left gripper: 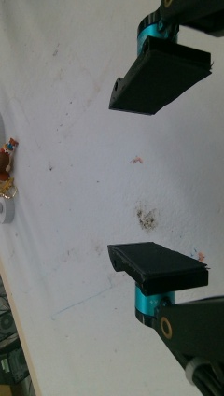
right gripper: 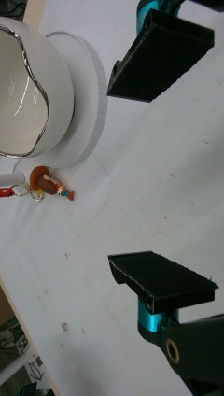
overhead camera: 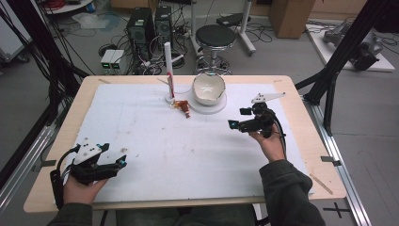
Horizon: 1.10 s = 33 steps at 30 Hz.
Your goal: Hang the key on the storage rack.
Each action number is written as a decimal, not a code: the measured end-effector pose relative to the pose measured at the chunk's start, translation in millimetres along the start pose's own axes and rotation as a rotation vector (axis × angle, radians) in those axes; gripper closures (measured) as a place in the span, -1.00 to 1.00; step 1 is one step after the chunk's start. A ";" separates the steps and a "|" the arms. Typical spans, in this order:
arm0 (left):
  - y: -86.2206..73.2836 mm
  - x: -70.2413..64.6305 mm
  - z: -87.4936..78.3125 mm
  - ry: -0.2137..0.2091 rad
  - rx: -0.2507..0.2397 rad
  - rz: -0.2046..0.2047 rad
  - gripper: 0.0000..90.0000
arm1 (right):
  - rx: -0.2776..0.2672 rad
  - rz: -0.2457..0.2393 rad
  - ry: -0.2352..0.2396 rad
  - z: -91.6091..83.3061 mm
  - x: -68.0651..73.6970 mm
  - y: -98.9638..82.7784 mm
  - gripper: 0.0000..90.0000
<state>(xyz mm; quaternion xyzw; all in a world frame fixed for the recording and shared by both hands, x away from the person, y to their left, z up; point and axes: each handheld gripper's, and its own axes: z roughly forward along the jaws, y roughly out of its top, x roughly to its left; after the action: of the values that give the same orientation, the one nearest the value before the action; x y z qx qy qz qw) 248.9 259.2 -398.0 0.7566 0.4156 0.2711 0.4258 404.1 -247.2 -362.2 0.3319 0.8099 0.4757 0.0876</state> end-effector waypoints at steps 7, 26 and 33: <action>-0.6 0.5 0.3 0.005 -0.003 -0.006 -0.43 | -0.002 -0.018 -0.001 -6.0 5.0 -1.2 -0.68; -0.6 0.4 0.6 0.001 -0.001 -0.014 -0.43 | -0.015 -0.015 -0.020 -21.6 3.4 -27.1 -0.71; -0.6 0.5 0.0 0.001 -0.003 -0.016 -0.43 | -0.013 -0.010 -0.028 -25.2 1.9 -37.7 -0.72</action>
<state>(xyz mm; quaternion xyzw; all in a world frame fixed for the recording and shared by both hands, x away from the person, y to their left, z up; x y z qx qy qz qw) 248.9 259.9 -398.6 0.7524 0.4217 0.2686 0.4287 374.0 -276.2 -379.7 0.3341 0.8071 0.4756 0.1033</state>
